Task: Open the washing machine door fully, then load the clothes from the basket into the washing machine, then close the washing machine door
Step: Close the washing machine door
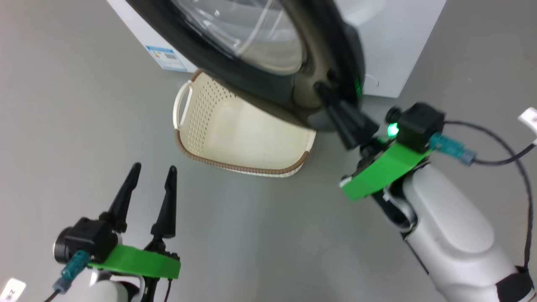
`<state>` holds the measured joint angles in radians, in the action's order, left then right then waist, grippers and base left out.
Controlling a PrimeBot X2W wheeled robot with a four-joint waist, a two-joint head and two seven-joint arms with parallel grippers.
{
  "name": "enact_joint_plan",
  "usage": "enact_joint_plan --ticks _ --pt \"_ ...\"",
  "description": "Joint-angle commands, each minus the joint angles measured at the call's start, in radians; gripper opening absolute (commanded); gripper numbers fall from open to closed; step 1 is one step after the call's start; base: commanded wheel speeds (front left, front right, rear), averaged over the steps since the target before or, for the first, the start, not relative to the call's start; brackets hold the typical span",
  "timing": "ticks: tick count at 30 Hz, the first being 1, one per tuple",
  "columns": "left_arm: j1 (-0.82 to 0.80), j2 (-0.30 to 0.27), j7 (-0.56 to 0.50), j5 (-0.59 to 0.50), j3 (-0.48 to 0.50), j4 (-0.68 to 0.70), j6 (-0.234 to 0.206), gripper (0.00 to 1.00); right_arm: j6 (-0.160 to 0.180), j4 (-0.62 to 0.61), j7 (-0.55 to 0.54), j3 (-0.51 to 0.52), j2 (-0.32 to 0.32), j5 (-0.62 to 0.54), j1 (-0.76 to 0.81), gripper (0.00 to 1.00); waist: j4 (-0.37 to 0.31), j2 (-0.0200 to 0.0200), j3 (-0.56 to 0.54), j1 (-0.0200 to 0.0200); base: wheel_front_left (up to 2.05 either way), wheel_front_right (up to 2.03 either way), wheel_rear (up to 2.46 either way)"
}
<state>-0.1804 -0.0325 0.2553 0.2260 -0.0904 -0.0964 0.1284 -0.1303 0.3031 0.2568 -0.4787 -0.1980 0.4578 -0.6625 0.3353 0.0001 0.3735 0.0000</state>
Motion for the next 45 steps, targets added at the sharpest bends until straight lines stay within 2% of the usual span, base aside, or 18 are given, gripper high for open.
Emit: enact_joint_plan --ticks 1,5,16,23,36,45 --pt "-0.031 -0.018 0.006 0.005 0.028 0.021 0.002 1.0 0.0 -0.018 0.005 0.023 0.02 -0.011 -0.023 0.0 0.003 -0.0001 0.034 0.0 0.0 0.0 0.0" --pt "-0.059 -0.018 0.006 0.005 0.01 0.023 0.002 1.0 0.0 -0.01 0.005 0.089 0.016 -0.032 -0.066 0.0 0.003 -0.0001 0.062 0.0 0.0 0.0 0.0" --pt "-0.127 -0.018 0.006 0.032 -0.027 0.029 0.002 1.0 0.0 0.083 0.005 0.114 0.002 -0.046 -0.251 0.0 0.007 -0.0001 0.169 0.0 0.0 0.0 0.0" --pt "-0.176 -0.018 0.006 0.054 -0.048 0.038 0.002 1.0 0.0 0.14 0.005 0.176 -0.006 -0.073 -0.39 0.0 0.027 -0.0001 0.241 0.0 0.0 0.0 0.0" --pt "-0.216 -0.018 0.006 0.065 -0.064 0.043 0.002 1.0 0.0 0.242 0.005 0.312 0.067 -0.135 -0.511 0.0 0.022 -0.0001 0.28 0.0 0.0 0.0 0.0" --pt "-0.217 -0.018 0.006 0.066 -0.069 0.044 0.002 1.0 0.0 0.304 0.005 0.356 0.08 -0.183 -0.549 0.0 0.017 -0.0001 0.273 0.0 0.0 0.0 0.0"
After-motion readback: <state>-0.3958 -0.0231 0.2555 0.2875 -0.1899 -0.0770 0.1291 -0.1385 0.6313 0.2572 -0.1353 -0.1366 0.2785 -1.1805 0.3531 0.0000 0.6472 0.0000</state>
